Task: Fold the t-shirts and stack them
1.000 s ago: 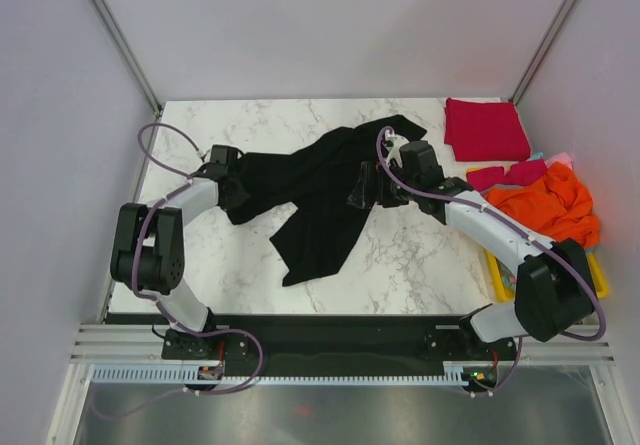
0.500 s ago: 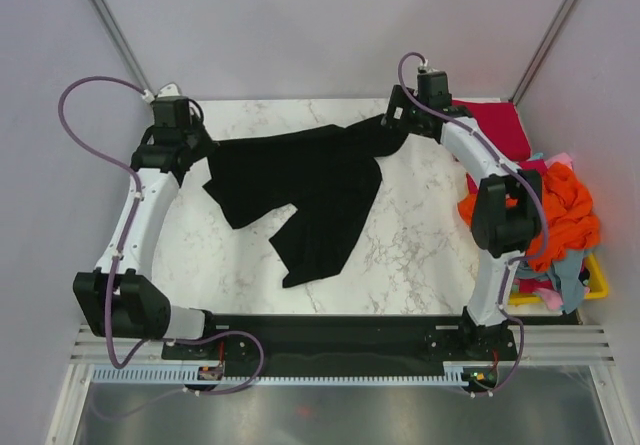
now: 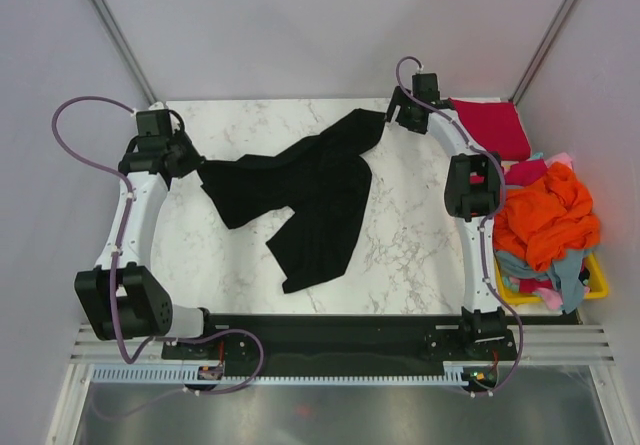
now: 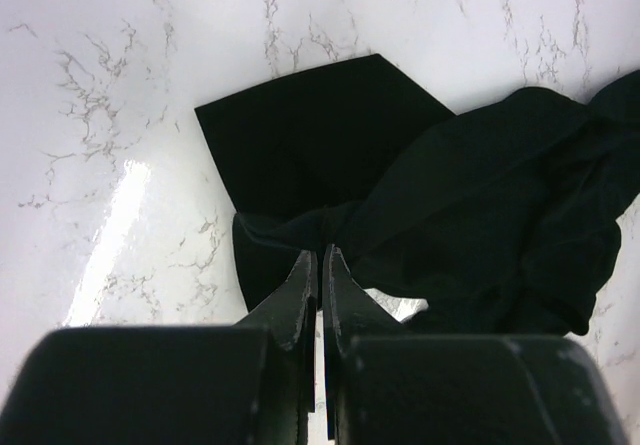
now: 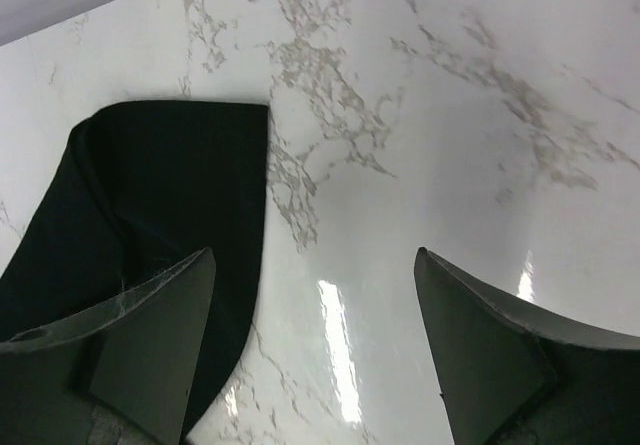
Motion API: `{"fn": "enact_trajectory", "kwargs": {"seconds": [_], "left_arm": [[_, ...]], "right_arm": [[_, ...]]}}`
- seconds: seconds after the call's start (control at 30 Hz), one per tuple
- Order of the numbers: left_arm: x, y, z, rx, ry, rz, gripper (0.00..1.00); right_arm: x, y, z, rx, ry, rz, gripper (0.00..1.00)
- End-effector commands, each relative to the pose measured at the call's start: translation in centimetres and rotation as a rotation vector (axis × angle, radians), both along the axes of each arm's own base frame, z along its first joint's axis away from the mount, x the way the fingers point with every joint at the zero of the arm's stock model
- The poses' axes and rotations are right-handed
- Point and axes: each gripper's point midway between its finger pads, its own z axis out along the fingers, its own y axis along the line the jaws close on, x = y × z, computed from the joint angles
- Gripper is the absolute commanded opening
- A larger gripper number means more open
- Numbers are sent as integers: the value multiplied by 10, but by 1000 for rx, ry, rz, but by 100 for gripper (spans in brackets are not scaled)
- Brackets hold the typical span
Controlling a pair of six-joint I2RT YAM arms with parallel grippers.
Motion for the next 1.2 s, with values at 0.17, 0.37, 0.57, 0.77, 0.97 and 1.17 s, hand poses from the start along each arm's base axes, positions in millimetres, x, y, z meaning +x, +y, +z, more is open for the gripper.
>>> {"fn": "enact_trajectory", "kwargs": {"seconds": [0.17,0.37,0.57,0.77,0.97,1.17], "left_arm": [[6,-13,-2,-65,-27,-83,2],[6,-19,-2,-92,-31,-108,2],[6,-24,-3,-111,-32,-128,2],[6,-22,-2,-115,-37,-127,2],[9,-19,17,-84,-102,-137,2],[3,-5,89,12,-254,-90,2]], "right_arm": [[48,44,4,174,-164,56,85],[41,84,-35,211,-116,70,73],[41,77,-64,218,-81,4,33],[43,71,-67,218,-100,13,0],[46,93,69,237,-318,156,0],[-18,89,262,215,-567,247,0]]}}
